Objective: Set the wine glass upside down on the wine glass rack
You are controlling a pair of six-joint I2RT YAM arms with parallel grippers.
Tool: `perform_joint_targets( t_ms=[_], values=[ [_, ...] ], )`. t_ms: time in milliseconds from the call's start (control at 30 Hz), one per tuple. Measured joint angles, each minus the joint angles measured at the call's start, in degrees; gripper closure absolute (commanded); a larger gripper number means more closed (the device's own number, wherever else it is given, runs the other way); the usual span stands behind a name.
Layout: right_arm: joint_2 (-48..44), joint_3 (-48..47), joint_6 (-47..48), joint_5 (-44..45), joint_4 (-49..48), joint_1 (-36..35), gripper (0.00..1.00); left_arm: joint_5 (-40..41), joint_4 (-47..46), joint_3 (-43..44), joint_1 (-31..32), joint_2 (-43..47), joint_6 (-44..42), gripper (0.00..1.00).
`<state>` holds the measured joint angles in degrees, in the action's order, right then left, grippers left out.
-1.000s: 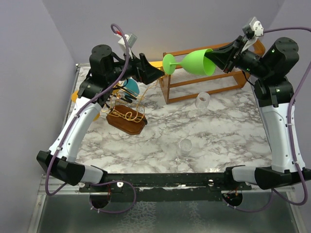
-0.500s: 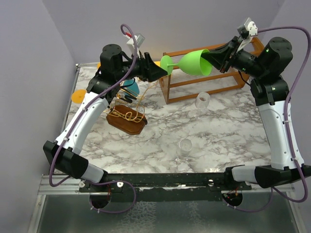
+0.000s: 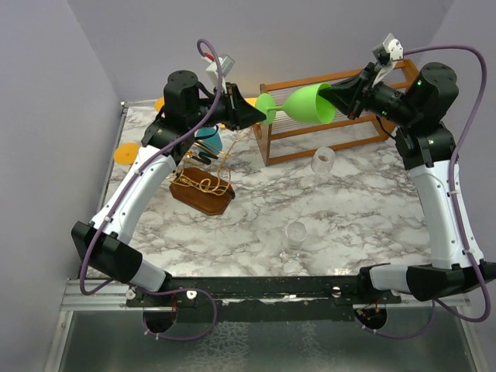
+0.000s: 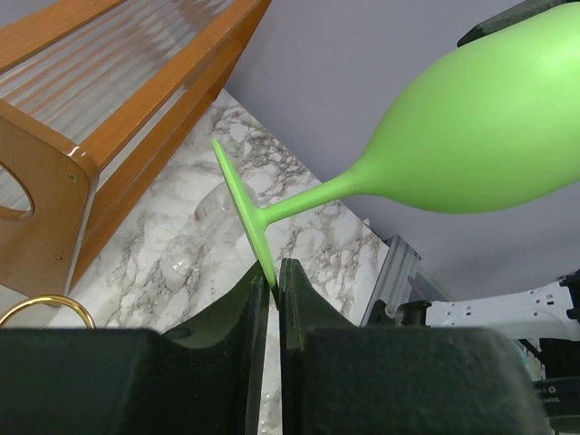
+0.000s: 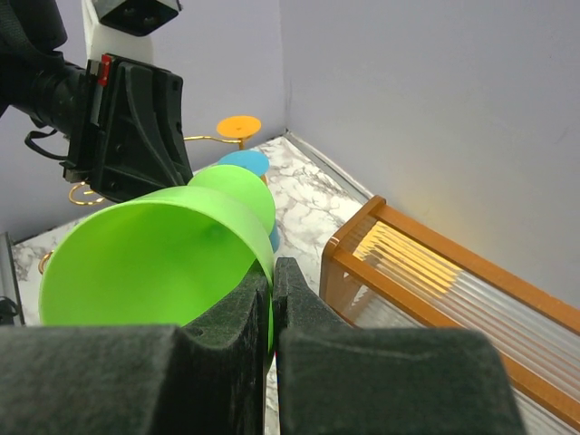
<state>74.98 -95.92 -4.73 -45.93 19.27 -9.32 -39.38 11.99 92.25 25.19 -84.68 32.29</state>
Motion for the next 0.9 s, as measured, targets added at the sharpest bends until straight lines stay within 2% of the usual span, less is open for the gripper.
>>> perform_joint_targets(
  t_ms=[33,167,233,467,733,833,900],
  values=[
    [-0.02,0.02,0.07,0.02,-0.04,0.0,0.99,0.0,0.0,-0.02,0.0,0.0,0.09,1.0],
    [-0.81,0.81,0.07,-0.04,-0.46,0.0,0.98,0.09,0.02,-0.04,0.0,0.0,-0.02,1.0],
    [-1.07,1.16,0.09,-0.17,-0.81,-0.04,0.94,0.22,0.0,-0.07,-0.04,0.0,-0.37,1.0],
    [-1.88,3.48,0.57,-0.83,-1.75,-0.2,0.66,2.97,0.57,-0.24,-0.07,0.33,-3.13,1.0],
    [-3.91,5.49,2.93,-0.57,-1.01,-0.26,0.15,3.87,2.51,-0.24,-3.69,3.67,-5.73,1.0],
    [-4.96,5.57,3.5,-0.57,-0.22,-0.26,0.01,4.04,3.26,-0.24,-6.45,5.09,-6.56,1.0],
    [-5.62,5.55,3.54,-0.7,0.48,-0.26,0.0,4.61,3.8,-0.22,-8.04,5.95,-7.61,1.0]
  ],
)
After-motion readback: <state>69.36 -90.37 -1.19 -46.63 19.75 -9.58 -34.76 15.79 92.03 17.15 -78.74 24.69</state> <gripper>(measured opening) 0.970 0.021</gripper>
